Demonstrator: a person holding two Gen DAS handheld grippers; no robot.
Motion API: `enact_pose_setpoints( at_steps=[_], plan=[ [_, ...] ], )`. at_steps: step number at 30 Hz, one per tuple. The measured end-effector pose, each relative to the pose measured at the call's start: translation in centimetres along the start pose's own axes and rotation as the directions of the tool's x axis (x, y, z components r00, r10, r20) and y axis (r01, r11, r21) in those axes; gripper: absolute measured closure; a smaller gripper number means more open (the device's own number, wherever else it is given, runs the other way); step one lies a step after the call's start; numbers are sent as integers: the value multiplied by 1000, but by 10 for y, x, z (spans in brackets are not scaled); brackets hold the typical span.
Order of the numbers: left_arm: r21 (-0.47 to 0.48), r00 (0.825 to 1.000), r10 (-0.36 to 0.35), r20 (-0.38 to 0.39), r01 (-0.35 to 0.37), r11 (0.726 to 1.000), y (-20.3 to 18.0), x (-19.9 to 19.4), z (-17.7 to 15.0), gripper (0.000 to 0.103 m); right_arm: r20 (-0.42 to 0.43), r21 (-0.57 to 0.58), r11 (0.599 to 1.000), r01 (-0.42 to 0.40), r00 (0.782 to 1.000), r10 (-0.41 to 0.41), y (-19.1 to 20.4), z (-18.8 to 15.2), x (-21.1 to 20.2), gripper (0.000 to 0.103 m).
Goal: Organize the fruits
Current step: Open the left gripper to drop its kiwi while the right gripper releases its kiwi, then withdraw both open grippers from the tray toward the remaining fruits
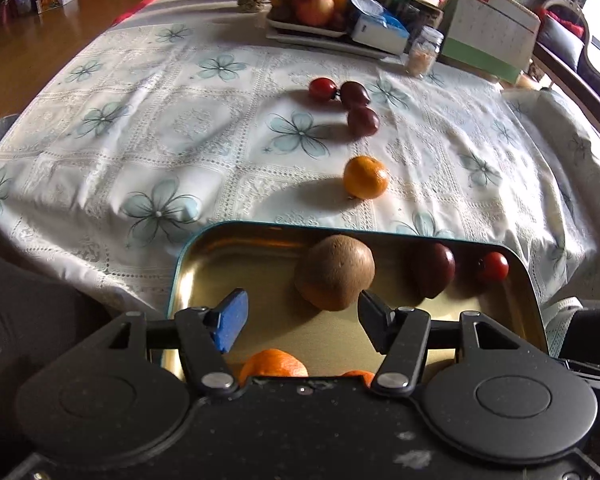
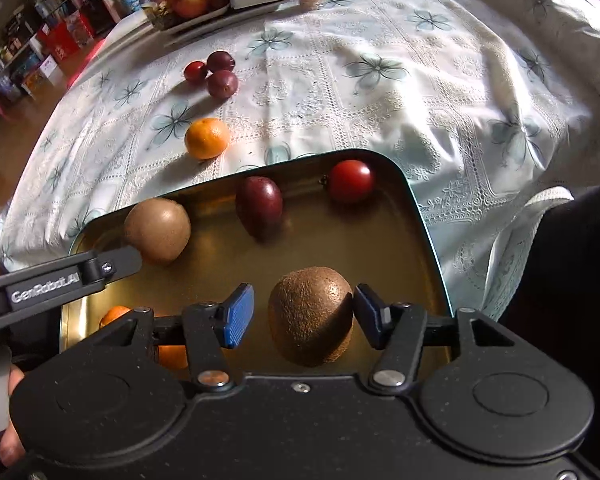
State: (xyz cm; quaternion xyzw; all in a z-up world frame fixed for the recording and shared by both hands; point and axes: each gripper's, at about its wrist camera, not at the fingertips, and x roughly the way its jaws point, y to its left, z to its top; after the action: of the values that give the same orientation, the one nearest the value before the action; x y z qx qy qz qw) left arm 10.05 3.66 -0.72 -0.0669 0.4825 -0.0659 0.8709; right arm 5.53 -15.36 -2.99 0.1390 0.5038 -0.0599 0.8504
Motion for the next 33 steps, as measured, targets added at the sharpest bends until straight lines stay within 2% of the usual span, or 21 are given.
enact_pose_setpoints(
  at_steps=[7, 10, 14, 19, 22, 33],
  plan=[
    [-59, 1000, -9, 3, 9, 998, 8, -11, -9, 41, -18, 50, 998, -26, 999, 27, -9, 1, -1, 41],
    [-24, 1000, 14, 21, -13, 1000, 2, -14, -14, 41, -14, 54, 998, -30, 999, 31, -10, 0, -3, 41],
    [67, 997, 51, 55, -55, 996, -12, -17, -19, 41, 8, 51, 998, -26, 1000, 26, -9, 0, -6, 41],
    [150, 996, 56, 64, -65, 987, -24, -16, -25, 41, 78, 59, 998, -27, 997, 22, -10, 1, -17, 41],
    [166, 997, 58, 54, -66, 984, -26, -13, -26, 41, 101, 66, 997, -27, 995, 20, -11, 2, -21, 41],
    [155, 997, 75, 15, -76, 985, -22, -7, -27, 41, 79, 47, 999, 1, 997, -4, -7, 0, -15, 41]
  ],
)
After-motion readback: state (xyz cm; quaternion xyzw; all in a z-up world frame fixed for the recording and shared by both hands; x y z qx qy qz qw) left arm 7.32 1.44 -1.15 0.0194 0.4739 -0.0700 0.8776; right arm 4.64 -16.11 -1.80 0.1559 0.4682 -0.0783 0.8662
